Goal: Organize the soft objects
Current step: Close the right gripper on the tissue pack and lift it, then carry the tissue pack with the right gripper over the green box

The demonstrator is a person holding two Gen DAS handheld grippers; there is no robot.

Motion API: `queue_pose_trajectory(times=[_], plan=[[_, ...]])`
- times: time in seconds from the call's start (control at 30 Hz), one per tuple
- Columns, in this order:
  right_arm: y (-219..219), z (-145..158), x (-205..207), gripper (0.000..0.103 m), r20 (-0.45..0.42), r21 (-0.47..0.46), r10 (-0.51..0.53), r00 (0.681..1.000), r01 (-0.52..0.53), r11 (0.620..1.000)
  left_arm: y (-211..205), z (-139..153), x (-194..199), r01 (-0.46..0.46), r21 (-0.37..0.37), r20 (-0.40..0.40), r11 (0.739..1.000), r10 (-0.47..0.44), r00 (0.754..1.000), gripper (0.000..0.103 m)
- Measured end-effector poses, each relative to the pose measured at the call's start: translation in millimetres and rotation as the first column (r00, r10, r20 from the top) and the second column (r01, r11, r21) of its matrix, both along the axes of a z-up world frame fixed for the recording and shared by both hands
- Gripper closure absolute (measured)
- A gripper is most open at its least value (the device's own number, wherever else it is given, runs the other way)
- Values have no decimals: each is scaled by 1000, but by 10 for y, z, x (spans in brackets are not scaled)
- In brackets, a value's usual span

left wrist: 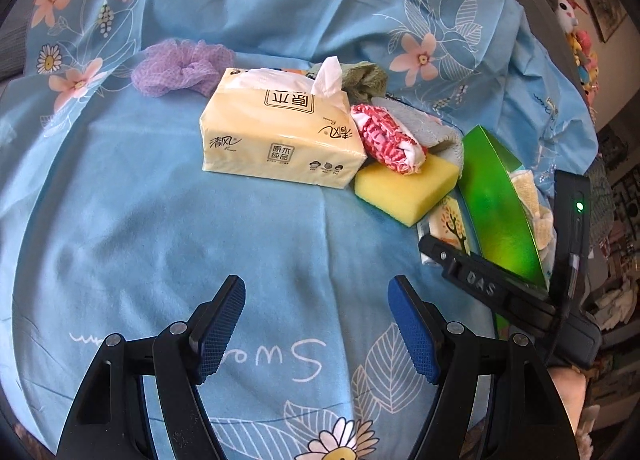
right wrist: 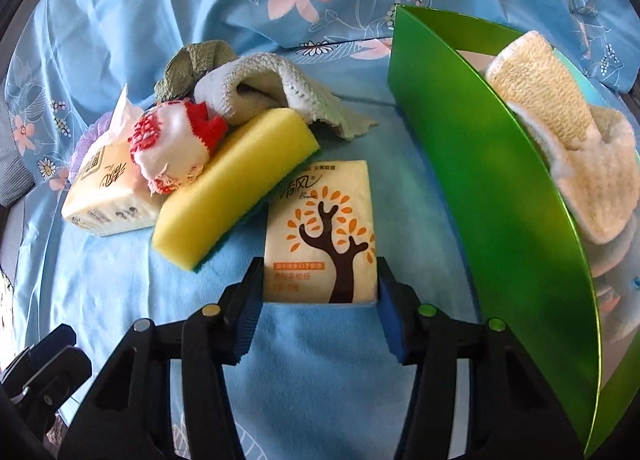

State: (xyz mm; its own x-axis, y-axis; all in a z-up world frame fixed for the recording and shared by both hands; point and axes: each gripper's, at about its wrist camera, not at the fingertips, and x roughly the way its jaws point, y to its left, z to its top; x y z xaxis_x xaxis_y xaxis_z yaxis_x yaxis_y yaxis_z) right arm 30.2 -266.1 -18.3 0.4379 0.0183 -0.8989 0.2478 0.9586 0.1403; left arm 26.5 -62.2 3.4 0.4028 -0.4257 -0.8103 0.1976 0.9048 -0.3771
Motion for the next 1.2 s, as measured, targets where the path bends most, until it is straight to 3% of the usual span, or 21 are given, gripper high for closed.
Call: queue_pose_trajectory(times=[0.33,0.5,0.67,0.77,0.87,0.93,1.0,1.07,1.2], plan=[[204,69,-635,48,-30,226,91,995,-82,971,-81,-21,-90,44,-21,-5,999,-44,999,28],[93,174,-689,37,1,244,51,999,-50,968,-171,-46,-110,76,-72,-23,995,-78,997,28],[-100,218,-648,36,22,306,0,1000,-7,952,-340,-60,-153,131,-114,-22,985,-134,991,29],[-159,179,-609,35,10,319,-9,1000,6,948,-455,-131,-162,162,-151,-50,975,-171,984,40],[-226,102,-578,39,4,388,-6,1000,4,922,-584,-222,-192,196,-149,-72,969,-208,975,42],[-240,42,-566,43,1,437,8,1000,-7,899,-654,-263,-222,226,-164,-78,960,-241,967,55],[-210,-17,-523,50,-16,433,23,1000,-14,901,-741,-322,-225,240,-168,-103,956,-259,960,65],[-185,-79,-494,61,-36,427,37,999,-18,904,-820,-329,-243,253,-143,-95,957,-267,959,66],[-227,-34,-526,62,-9,429,16,1000,-10,903,-904,-190,-275,279,-101,-34,955,-284,958,66]])
